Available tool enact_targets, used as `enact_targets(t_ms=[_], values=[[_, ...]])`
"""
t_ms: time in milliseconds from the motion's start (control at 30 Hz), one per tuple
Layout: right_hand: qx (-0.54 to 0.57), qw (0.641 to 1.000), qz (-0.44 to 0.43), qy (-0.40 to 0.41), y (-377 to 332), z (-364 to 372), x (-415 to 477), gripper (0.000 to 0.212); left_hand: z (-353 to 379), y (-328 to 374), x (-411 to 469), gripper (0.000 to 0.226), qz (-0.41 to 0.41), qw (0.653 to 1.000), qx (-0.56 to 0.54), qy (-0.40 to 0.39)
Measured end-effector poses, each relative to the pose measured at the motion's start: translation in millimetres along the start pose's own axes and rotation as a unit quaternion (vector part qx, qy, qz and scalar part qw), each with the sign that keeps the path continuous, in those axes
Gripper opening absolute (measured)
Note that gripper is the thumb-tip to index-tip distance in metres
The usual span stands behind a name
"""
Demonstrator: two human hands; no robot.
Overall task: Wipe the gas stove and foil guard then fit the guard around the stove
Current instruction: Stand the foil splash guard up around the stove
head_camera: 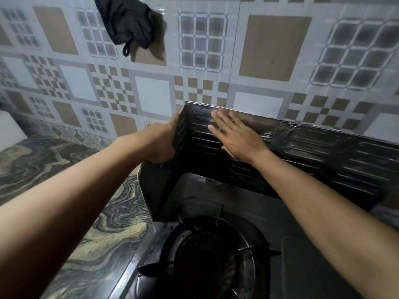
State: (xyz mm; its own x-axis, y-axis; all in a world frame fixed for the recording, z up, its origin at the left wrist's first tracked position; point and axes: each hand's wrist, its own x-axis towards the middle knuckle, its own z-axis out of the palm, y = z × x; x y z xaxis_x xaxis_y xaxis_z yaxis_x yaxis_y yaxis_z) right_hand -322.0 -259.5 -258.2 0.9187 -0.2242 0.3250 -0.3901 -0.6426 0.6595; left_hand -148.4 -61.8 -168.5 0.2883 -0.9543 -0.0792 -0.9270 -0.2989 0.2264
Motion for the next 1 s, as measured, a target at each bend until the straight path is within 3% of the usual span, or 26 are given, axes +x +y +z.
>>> enact_targets(t_ms=[167, 267, 367, 433, 533, 633, 800, 1000], values=[[0.032, 0.999, 0.026, 0.005, 22, -23, -43, 0.071, -2, 5, -2, 0.108, 0.024, 0.999, 0.039, 0.018], [0.014, 0.998, 0.048, -0.024, 29, -32, -74, 0.067, 6, 21, -3, 0.105, -0.025, 0.986, 0.163, 0.02], [-0.007, 0.995, 0.085, -0.041, 32, -35, -102, 0.061, 22, 54, 3, 0.095, -0.008, 0.963, 0.249, 0.101], [-0.016, 0.991, 0.127, -0.038, 33, -35, -116, 0.064, 40, 76, 17, 0.089, 0.059, 0.964, 0.208, 0.155], [-0.009, 0.985, 0.159, -0.062, 34, -25, -134, 0.078, 77, 102, 43, 0.091, 0.142, 0.976, 0.123, 0.107], [-0.01, 0.987, 0.134, -0.088, 41, -11, -146, 0.086, 110, 111, 71, 0.093, 0.188, 0.967, 0.142, 0.093], [-0.041, 0.99, 0.126, -0.048, 63, -2, -174, 0.072, 131, 117, 101, 0.095, 0.163, 0.975, 0.112, 0.098], [-0.085, 0.986, 0.128, -0.064, 86, 14, -197, 0.083, 151, 133, 119, 0.099, 0.116, 0.983, 0.076, 0.122]])
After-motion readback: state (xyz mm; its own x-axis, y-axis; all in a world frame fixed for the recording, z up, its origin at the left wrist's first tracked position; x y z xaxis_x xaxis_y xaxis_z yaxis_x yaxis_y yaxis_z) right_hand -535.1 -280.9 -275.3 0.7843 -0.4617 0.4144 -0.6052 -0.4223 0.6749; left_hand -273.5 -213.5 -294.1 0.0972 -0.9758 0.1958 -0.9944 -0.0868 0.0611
